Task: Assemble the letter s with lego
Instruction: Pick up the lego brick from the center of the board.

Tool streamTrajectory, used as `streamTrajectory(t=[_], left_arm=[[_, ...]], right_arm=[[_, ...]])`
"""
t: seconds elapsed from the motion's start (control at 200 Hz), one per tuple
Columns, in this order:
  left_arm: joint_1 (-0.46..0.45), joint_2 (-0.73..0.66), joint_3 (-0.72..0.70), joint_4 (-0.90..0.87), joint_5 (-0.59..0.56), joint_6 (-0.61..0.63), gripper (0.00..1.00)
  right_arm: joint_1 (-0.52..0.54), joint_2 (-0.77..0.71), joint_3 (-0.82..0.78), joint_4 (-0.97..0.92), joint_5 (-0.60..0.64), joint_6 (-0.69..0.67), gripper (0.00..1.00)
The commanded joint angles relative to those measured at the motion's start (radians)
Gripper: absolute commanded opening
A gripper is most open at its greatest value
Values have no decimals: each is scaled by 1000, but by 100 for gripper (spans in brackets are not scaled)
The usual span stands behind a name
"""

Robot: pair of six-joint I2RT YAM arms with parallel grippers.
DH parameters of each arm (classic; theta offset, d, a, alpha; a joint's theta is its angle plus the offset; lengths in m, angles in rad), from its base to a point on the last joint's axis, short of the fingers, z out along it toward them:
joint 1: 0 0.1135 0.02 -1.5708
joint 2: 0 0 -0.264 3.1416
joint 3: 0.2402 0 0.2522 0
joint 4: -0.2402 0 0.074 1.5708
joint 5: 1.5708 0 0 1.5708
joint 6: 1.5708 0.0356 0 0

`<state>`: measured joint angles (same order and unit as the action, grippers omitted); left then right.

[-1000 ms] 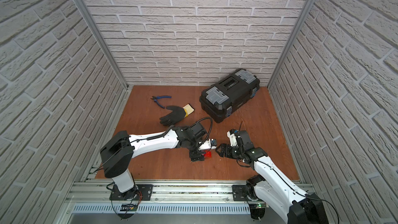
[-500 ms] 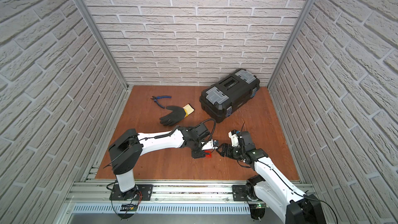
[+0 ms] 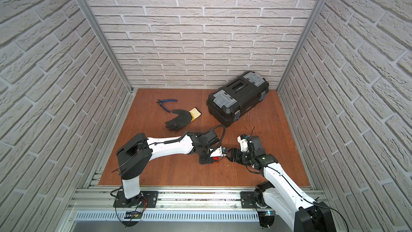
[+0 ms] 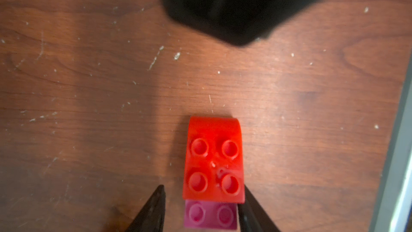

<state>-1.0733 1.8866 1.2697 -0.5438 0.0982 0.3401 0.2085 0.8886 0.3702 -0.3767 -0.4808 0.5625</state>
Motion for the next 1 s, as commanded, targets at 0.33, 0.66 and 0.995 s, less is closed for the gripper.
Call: streamTrajectory(t=[0.33,0.66,0.995], left_arm=[[-7,29,42,-14,14,4,46],[-7,39,43,-31,16,4,41],[-5,27,42,-35,33,0,29]], right_arm=[[-24,-4,-16,26,-35,-25,79],[-32,1,-17,31,-48,-31,78],[-37,17,-19,52,-67,-27,77]])
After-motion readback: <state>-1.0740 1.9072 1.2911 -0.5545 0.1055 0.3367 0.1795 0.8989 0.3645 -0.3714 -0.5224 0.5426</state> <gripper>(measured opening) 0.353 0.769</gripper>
